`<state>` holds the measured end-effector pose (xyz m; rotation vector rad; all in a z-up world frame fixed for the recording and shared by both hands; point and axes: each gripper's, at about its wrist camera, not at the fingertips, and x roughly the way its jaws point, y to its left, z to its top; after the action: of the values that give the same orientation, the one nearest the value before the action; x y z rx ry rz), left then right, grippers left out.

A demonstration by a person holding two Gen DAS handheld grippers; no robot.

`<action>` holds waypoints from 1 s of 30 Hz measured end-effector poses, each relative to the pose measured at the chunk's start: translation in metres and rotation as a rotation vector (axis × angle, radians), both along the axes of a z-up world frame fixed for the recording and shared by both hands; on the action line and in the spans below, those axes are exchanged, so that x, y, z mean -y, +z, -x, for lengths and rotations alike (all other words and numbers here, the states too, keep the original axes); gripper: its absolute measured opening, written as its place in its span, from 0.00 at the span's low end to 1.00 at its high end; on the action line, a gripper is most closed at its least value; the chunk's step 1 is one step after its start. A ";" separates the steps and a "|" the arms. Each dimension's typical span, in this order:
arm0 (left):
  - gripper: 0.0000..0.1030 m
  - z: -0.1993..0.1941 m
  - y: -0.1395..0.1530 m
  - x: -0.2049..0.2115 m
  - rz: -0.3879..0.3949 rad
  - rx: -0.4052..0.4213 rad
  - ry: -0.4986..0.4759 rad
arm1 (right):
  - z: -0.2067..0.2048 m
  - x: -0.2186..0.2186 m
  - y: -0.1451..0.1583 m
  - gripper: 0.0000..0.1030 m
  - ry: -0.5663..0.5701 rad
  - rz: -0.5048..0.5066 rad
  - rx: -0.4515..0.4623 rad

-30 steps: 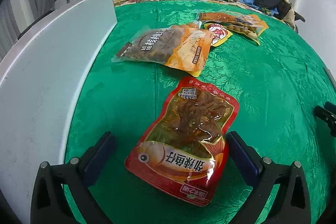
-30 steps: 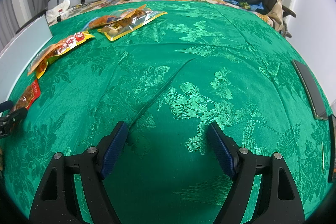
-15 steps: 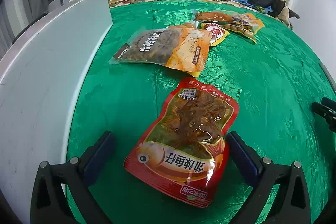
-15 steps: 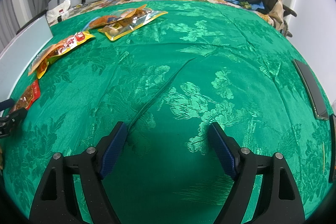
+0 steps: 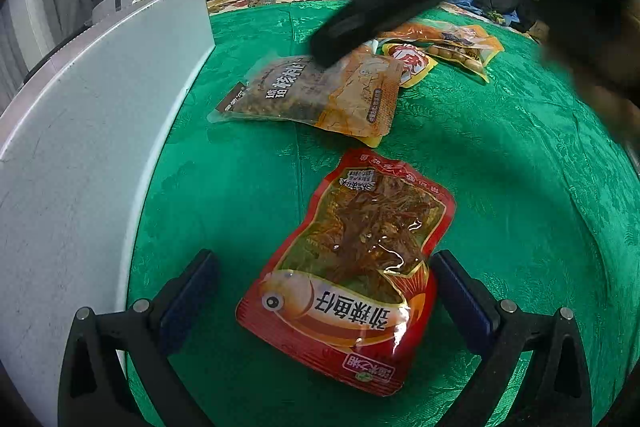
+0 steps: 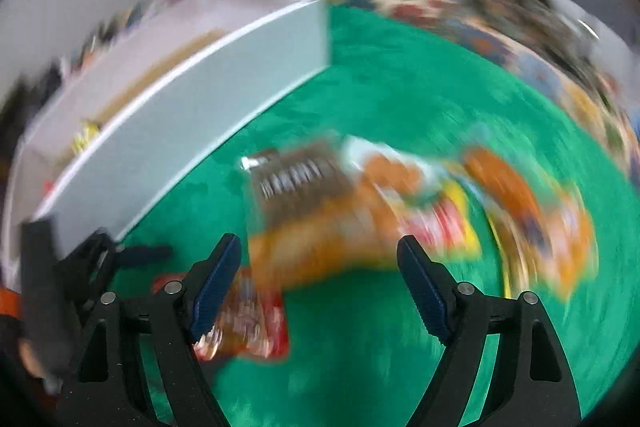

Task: Organize snacks
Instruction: 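Grasp the yellow cartoon-printed packet with the right tool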

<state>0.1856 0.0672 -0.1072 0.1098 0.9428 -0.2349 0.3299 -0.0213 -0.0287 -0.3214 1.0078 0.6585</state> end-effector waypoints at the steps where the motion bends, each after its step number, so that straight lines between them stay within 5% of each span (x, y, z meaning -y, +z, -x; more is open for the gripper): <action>1: 1.00 0.000 0.000 0.000 0.000 0.000 0.000 | -0.009 -0.016 -0.006 0.81 0.035 0.052 0.006; 4: 1.00 0.000 0.000 0.000 0.000 0.000 0.000 | -0.032 -0.054 -0.033 0.82 0.129 0.159 -0.062; 6: 1.00 0.000 0.000 0.000 0.000 0.000 0.000 | -0.032 -0.075 -0.043 0.82 0.176 0.209 -0.008; 9: 1.00 0.000 0.000 0.000 0.000 0.000 0.000 | -0.042 -0.081 -0.044 0.78 0.125 0.188 -0.058; 12: 1.00 0.000 0.000 0.000 0.000 0.000 0.000 | -0.047 -0.076 -0.038 0.55 0.063 0.159 -0.099; 13: 1.00 0.000 0.000 0.000 0.000 0.000 0.000 | -0.048 -0.074 -0.033 0.04 0.058 0.114 -0.131; 14: 1.00 0.000 0.000 0.000 0.000 0.000 0.000 | -0.048 -0.073 -0.031 0.00 0.043 0.098 -0.158; 17: 1.00 0.000 0.000 0.000 0.000 0.000 0.000 | -0.044 -0.062 -0.024 0.00 -0.018 0.115 -0.130; 21: 1.00 0.000 0.000 0.000 0.000 0.000 0.000 | -0.036 -0.015 0.003 0.00 -0.108 -0.040 -0.132; 24: 1.00 0.000 0.000 0.000 0.000 0.000 0.000 | -0.026 0.005 0.015 0.08 -0.112 -0.018 -0.093; 25: 1.00 0.000 0.000 0.000 0.000 0.000 0.000 | -0.025 0.005 0.015 0.23 -0.101 0.005 -0.086; 26: 1.00 0.000 0.000 0.000 0.000 0.000 0.000 | -0.028 0.003 0.014 0.62 -0.087 0.028 -0.083; 27: 1.00 0.000 0.000 0.000 0.000 0.000 0.000 | -0.027 -0.005 0.014 0.75 -0.048 0.073 -0.063; 30: 1.00 0.000 0.000 0.000 0.001 0.000 0.000 | -0.026 -0.020 0.007 0.76 0.037 0.160 -0.006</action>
<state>0.1857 0.0675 -0.1074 0.1091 0.9426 -0.2351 0.3561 -0.0013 -0.0213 -0.4797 1.0653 0.6137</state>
